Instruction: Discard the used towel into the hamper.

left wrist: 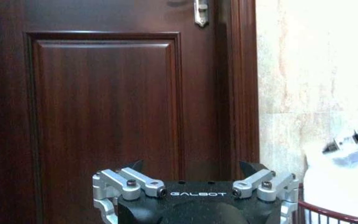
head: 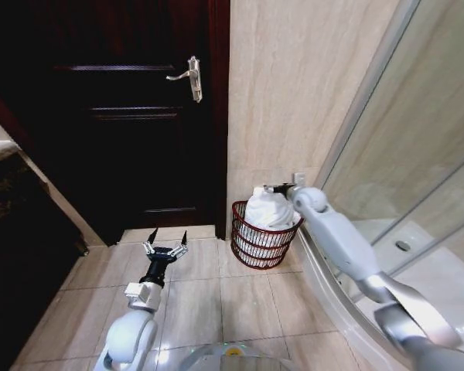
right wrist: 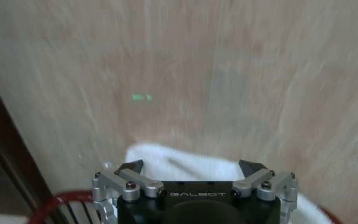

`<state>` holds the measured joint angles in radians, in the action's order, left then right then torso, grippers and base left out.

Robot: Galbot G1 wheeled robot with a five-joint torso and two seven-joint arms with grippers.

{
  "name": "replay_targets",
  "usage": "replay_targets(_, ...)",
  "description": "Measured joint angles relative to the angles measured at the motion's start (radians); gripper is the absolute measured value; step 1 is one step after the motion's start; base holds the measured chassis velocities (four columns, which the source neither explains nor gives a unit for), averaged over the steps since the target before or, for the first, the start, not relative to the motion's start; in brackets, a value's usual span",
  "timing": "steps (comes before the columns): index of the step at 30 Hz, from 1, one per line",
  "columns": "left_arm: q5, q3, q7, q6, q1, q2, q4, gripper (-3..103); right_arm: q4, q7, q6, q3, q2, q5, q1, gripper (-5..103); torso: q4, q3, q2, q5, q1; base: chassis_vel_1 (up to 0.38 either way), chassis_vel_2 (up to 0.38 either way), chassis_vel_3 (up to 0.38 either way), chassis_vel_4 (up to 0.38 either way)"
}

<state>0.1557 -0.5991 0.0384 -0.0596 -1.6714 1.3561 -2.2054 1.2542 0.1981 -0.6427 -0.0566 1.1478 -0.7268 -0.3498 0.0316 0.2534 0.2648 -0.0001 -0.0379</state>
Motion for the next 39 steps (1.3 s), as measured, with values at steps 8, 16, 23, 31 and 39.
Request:
replay_targets(8, 0.01, -0.028, 0.0, 0.0, -0.005, 0.003, -0.017, 100, -0.102, -0.056, -0.033, 0.021, -0.015, 0.002, -0.035, 100, -0.0006, 0.0, 0.0, 0.0001, 0.0, 0.0, 0.0, 0.0, 0.0)
replay_targets(16, 0.01, -0.045, 0.0, -0.006, -0.015, 0.014, -0.039, 100, -0.16, -0.049, -0.069, 0.029, -0.012, -0.024, -0.069, 100, -0.0003, 0.0, 0.0, 0.0001, 0.0, 0.0, 0.0, 0.0, 0.0)
replay_targets(23, 0.008, -0.053, 0.0, -0.023, -0.024, 0.024, -0.037, 100, -0.154, -0.028, -0.086, 0.027, -0.004, -0.035, -0.075, 100, -0.0004, 0.0, 0.0, 0.0, 0.0, 0.0, 0.0, 0.0, 0.0)
replay_targets(31, -0.007, -0.027, -0.001, -0.027, -0.024, 0.034, -0.032, 100, -0.117, 0.007, -0.088, 0.014, 0.009, -0.031, -0.073, 100, -0.0002, 0.0, 0.0, 0.0003, 0.0, 0.0, 0.0, 0.0, 0.0)
replay_targets(39, -0.01, -0.019, -0.001, -0.032, -0.023, 0.037, -0.032, 100, -0.081, 0.006, -0.089, 0.021, -0.044, -0.053, -0.061, 100, -0.0003, 0.0, 0.0, 0.0, 0.0, 0.0, 0.0, 0.0, 0.0)
